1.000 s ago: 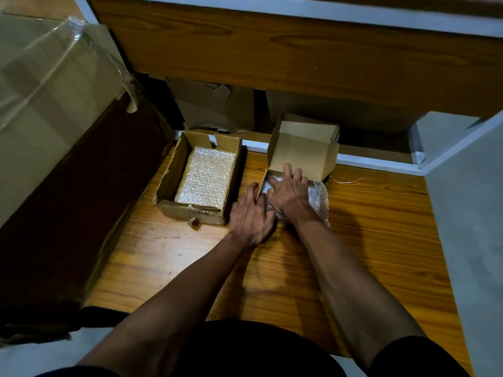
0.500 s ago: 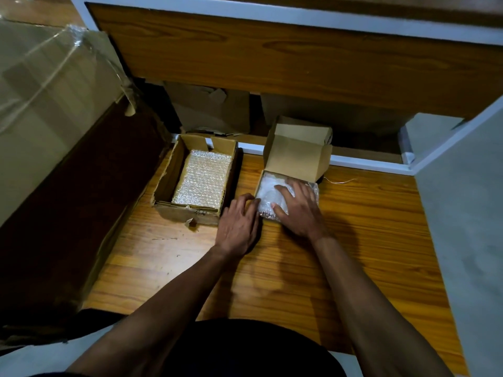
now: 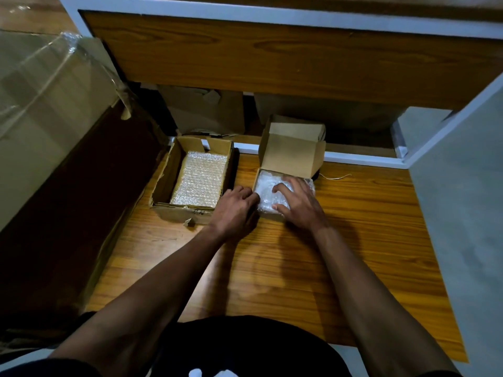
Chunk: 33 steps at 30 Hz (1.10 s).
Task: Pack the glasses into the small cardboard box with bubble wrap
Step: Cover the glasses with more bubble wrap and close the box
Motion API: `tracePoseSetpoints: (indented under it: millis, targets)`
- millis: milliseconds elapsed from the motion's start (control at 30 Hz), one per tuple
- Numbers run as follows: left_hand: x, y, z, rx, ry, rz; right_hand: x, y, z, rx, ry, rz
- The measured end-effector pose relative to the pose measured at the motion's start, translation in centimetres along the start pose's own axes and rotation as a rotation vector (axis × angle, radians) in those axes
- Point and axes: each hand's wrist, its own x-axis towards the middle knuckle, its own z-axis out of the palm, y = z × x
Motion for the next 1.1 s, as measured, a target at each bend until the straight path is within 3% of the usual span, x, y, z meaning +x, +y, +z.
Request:
tracePoseSetpoints:
  millis: [200, 367, 700, 1100]
  targets:
    - [-0.1, -0.5, 0.4, -0.01, 0.059, 0.034, -0.9, -1.7, 0.1, -0.054, 0.132, -0.094]
    - [0.0, -1.2, 0.0, 0.034, 0.031, 0.082, -1.1, -1.8, 0.2, 0.085, 0.12, -0.178]
    - [-0.1, -1.3, 0.2, 0.129, -0.044, 0.113, -2.1, -1.5, 0.5, 0.115, 0.061, -0.088]
    - [0.9, -1.6, 0.1, 0.164, -0.067, 0.198, -3.3, -1.4, 1.4, -0.005, 0.135, -0.143]
